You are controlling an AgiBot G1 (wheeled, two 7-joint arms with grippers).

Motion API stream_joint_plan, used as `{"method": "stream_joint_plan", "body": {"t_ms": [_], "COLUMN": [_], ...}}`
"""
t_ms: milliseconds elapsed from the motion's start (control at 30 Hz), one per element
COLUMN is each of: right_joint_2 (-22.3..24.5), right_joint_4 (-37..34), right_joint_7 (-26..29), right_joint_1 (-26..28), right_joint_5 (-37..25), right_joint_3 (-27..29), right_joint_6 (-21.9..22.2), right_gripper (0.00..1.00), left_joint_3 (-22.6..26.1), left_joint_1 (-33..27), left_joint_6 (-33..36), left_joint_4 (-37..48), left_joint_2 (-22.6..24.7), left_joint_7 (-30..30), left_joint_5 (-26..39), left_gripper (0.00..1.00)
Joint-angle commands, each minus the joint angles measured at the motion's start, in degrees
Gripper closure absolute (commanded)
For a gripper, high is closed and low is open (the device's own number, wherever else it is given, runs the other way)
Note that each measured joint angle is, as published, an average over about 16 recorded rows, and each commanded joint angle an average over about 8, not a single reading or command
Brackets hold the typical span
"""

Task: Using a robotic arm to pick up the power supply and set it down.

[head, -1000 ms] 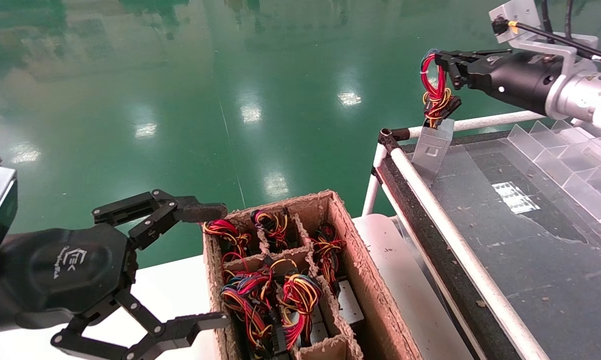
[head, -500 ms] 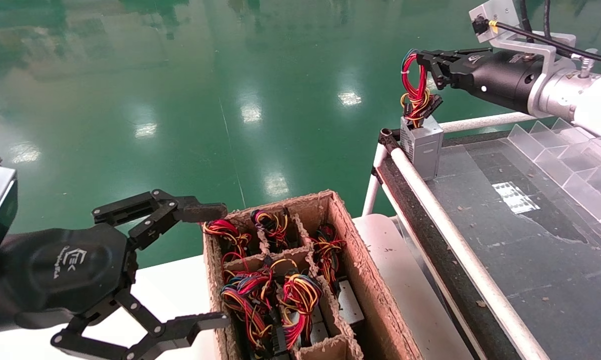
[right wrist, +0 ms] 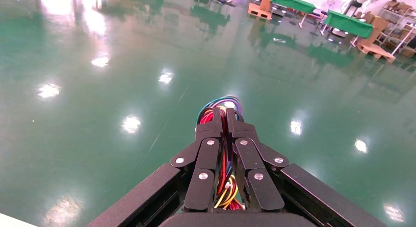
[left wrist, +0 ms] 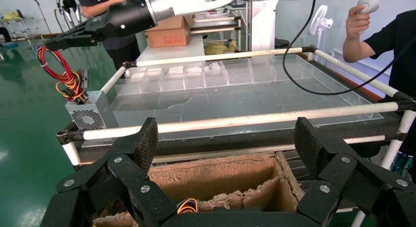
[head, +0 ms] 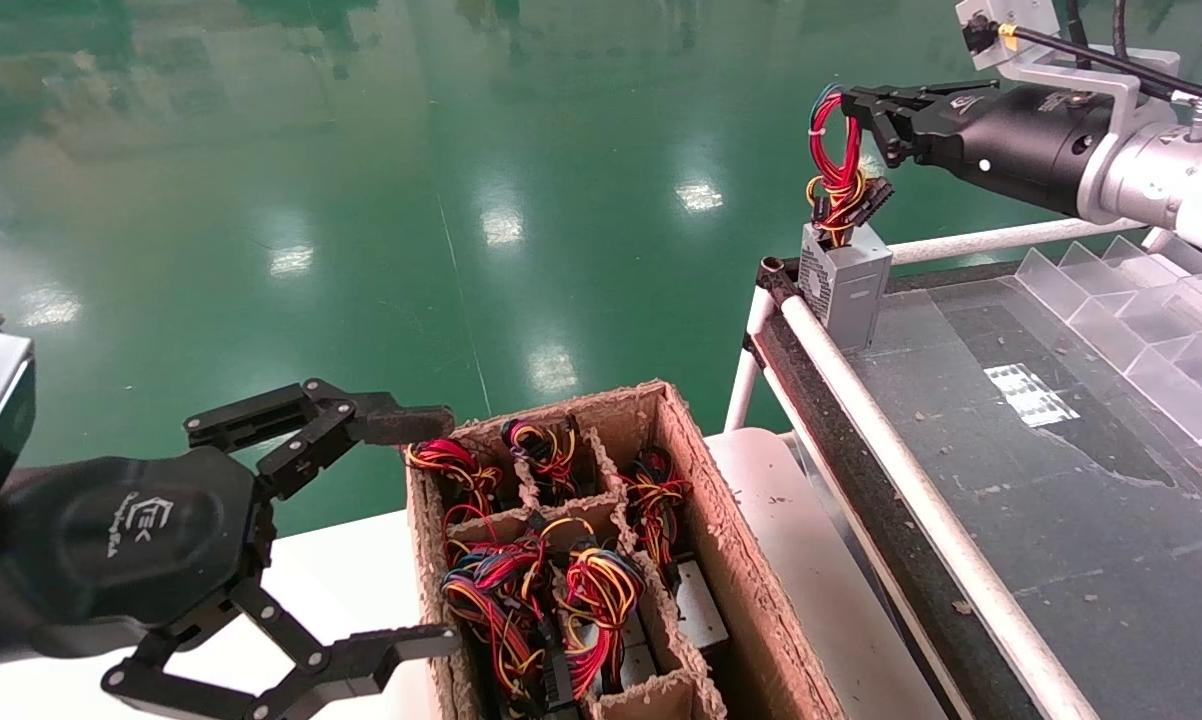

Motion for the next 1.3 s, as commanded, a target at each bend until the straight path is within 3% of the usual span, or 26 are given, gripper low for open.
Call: {"method": "stream_joint_plan", "body": {"t_ms": [33,67,267,333,833,1300], "right_joint_2": [0.0,0.1,0.6,0.7,1.7,5.1], "right_joint_4": [-0.1,-0.1,-0.2,-0.3,-0.2,3.4], "right_joint_7": [-0.1,-0.1,-0.6,-0.7,-0.7,1.9], "right_joint_1": [0.0,-0.1,-0.4,-0.5,-0.4,0.9], "right_joint_5": [0.0,0.0,0.0,0.1,1.0,7.8], "right_joint_3": [0.0,0.0,0.0,0.1,0.7,5.3], "right_joint_6": [-0.3,-0.4,-0.4,-0.3,-0.5,-8.6], "right_gripper": [0.93,0.85,0.12,0.0,0.0,0.0], "left_joint_3": [0.0,0.0,0.0,0.0,0.1,0.1], "left_joint_1": [0.0,0.0,0.0,0.0,0.0,0.0], "left_joint_6": [0.0,0.0,0.0,0.0,0.0,0.0], "left_joint_4": [0.0,0.0,0.0,0.0,0.0,0.0], "left_joint_2": [0.0,0.0,0.0,0.0,0.0,0.0], "left_joint_7": [0.0,0.0,0.0,0.0,0.0,0.0], "left_joint_5": [0.0,0.0,0.0,0.0,0.0,-0.1], "left_gripper": [0.0,0.0,0.0,0.0,0.0,0.0]}}
